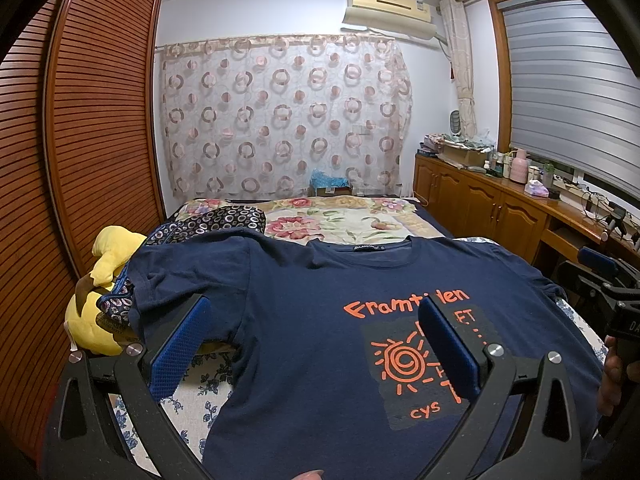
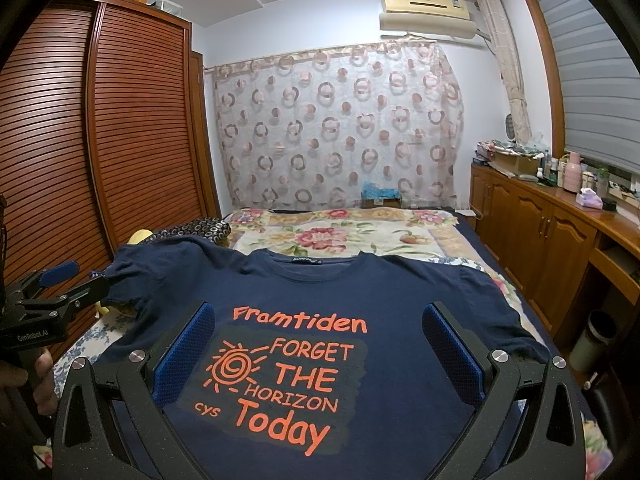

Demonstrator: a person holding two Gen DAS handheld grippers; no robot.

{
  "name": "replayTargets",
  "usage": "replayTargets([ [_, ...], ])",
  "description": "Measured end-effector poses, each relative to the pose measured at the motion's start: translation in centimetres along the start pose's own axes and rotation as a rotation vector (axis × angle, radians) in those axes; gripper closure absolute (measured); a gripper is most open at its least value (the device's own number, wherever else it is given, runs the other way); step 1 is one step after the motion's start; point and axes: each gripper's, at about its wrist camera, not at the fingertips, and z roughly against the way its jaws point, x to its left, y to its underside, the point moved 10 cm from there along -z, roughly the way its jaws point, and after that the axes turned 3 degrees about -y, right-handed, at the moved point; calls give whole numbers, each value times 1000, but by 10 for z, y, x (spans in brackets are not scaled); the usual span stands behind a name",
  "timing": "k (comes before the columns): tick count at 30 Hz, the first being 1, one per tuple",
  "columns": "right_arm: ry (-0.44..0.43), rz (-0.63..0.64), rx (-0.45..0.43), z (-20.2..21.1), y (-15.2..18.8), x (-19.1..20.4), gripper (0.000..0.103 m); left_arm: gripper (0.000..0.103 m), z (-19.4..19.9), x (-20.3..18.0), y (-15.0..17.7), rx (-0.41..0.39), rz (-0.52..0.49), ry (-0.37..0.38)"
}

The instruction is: Fold small clothes

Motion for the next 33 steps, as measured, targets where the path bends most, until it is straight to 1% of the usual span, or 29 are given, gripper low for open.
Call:
replayTargets([
  [7,-4,0,2,-1,1,2,0,0,0,0,0,4,1,1],
  [11,-23,-6,16,-6,5,5,0,0,-2,1,2,23,-4,10],
  [17,-43,-6,46,-17,10,8,0,0,-11,10,10,59,-24,-9],
  [22,-66,-3,80,-30,11,11,0,0,-19,28,22,90,-13,-16],
  [27,-98,17,109,-37,14,17,0,0,-25,49,26,107,-12,-36],
  [30,-118,37,128,-42,14,23,0,0,-28,64,28,118,-3,-44],
  [33,-141,58,147,-46,15,29,0,0,-32,84,27,124,3,-68],
])
